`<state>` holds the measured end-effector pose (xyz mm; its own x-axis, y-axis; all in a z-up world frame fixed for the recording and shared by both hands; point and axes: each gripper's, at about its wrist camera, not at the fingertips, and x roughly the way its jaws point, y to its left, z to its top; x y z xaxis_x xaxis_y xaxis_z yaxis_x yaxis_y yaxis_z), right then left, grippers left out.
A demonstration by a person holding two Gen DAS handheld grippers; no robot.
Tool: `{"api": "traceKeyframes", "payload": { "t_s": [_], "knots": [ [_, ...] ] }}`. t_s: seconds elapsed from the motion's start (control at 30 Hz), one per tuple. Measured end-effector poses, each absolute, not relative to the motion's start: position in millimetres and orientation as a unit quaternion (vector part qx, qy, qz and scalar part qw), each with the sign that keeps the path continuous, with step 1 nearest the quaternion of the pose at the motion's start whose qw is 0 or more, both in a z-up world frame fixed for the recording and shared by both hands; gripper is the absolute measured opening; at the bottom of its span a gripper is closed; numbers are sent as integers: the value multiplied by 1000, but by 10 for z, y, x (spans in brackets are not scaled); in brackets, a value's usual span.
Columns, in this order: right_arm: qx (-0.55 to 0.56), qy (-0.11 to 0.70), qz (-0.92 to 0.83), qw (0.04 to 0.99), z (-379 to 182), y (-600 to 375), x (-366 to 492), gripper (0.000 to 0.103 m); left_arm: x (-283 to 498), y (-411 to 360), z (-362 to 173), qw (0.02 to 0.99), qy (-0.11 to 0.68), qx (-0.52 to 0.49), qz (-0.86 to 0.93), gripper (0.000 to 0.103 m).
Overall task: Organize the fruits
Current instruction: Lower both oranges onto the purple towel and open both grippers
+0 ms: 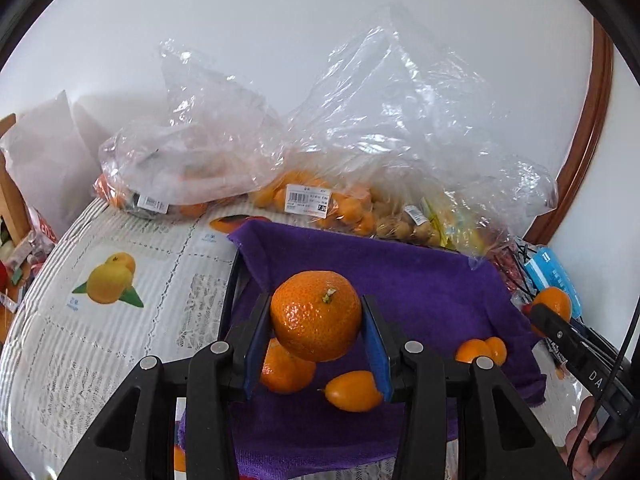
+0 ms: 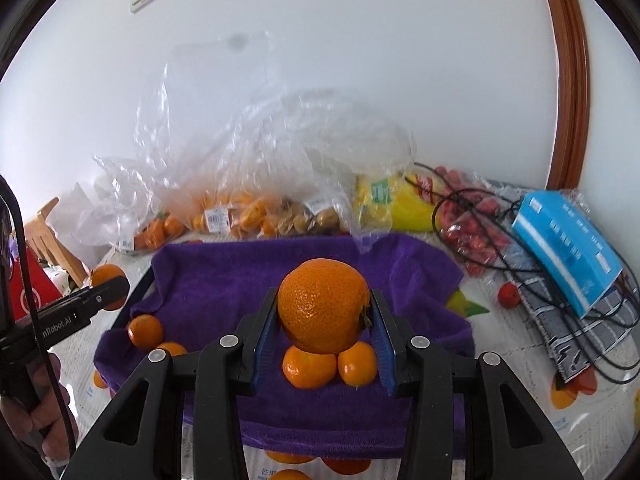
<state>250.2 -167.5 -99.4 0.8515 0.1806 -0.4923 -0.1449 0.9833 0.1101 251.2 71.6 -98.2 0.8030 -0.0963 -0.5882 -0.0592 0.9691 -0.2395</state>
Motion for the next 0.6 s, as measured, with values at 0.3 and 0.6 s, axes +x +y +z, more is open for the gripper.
{"api": "traceKeyframes", "payload": {
  "t_s": [0.3, 0.6],
  "knots": [
    [26, 273, 81, 958, -1164, -1661, 2589, 42, 2511, 716, -1113, 938, 326, -114, -6, 41],
    [27, 279, 78, 957, -1152, -1657, 2602, 42, 2556, 683, -1165, 931, 345, -117, -7, 41]
  ]
}}
